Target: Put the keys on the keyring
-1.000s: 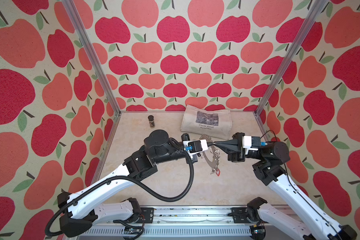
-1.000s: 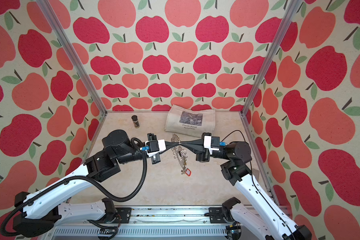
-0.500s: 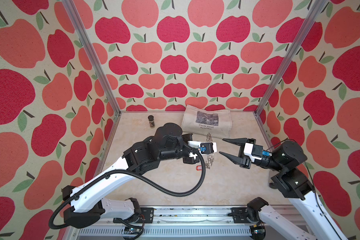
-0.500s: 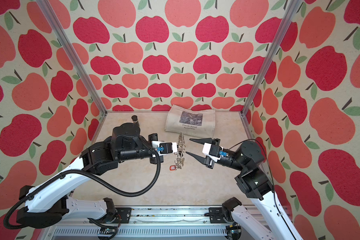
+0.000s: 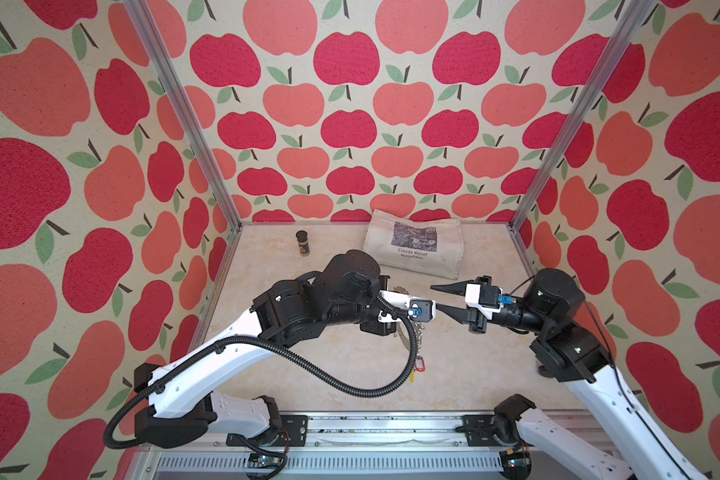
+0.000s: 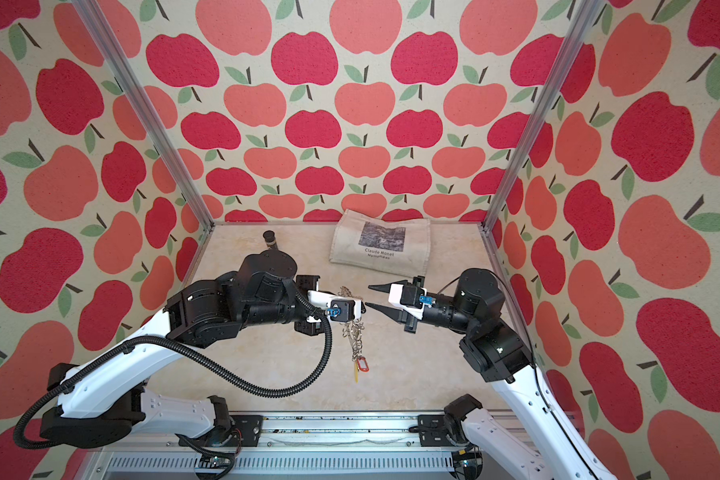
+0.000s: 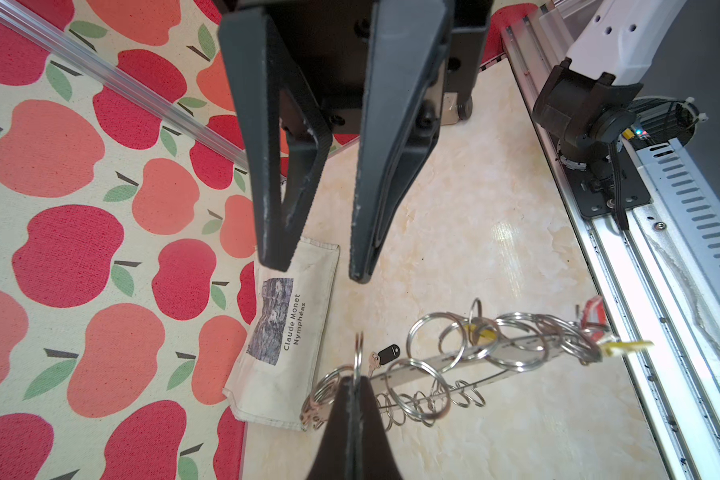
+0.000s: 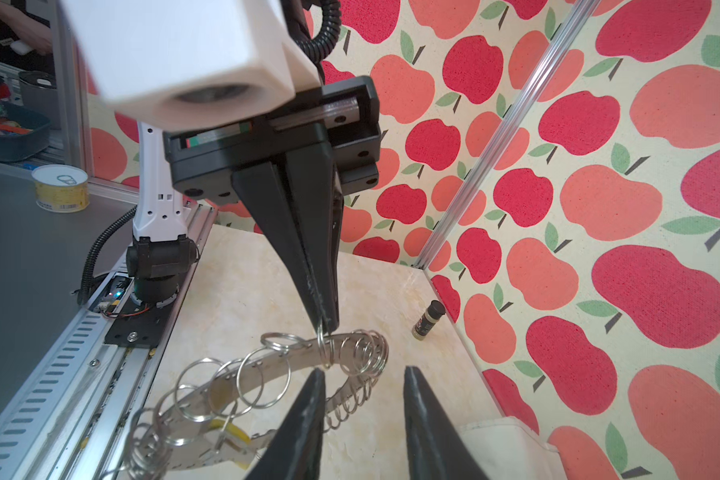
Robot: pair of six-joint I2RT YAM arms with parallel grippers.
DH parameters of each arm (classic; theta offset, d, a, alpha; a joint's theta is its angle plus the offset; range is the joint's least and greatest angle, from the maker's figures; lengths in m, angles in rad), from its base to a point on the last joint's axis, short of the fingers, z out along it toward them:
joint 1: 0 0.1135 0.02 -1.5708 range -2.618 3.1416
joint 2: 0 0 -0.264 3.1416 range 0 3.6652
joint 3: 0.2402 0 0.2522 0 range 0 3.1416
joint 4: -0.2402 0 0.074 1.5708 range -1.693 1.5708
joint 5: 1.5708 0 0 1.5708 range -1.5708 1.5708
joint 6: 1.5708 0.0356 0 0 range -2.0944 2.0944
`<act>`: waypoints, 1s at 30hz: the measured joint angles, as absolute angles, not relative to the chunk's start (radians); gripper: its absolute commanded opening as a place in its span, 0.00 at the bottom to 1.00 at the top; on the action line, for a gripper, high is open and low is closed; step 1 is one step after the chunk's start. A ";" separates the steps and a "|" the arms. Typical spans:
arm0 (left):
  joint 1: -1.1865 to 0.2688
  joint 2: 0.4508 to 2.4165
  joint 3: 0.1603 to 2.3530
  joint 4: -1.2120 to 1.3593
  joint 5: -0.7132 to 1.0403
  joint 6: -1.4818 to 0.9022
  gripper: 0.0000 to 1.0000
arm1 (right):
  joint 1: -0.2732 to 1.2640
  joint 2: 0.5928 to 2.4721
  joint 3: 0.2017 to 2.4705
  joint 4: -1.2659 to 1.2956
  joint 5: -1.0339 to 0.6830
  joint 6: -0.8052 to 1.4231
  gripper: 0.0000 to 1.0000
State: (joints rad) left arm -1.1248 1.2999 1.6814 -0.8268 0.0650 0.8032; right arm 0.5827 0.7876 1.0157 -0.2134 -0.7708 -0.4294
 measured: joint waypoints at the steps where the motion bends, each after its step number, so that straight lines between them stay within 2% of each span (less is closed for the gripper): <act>1: -1.125 1.300 1.681 -0.827 0.065 0.804 0.00 | 0.587 0.791 1.016 -0.213 -0.777 -0.429 0.32; 17: -1.125 1.298 1.681 -0.819 0.060 0.804 0.00 | 0.648 0.846 1.015 -0.212 -0.794 -0.422 0.26; 23: -1.128 1.296 1.681 -0.811 0.066 0.804 0.00 | 0.648 0.851 1.016 -0.200 -0.794 -0.418 0.19; 30: -1.129 1.296 1.681 -0.809 0.067 0.803 0.00 | 0.648 0.857 1.016 -0.189 -0.795 -0.411 0.06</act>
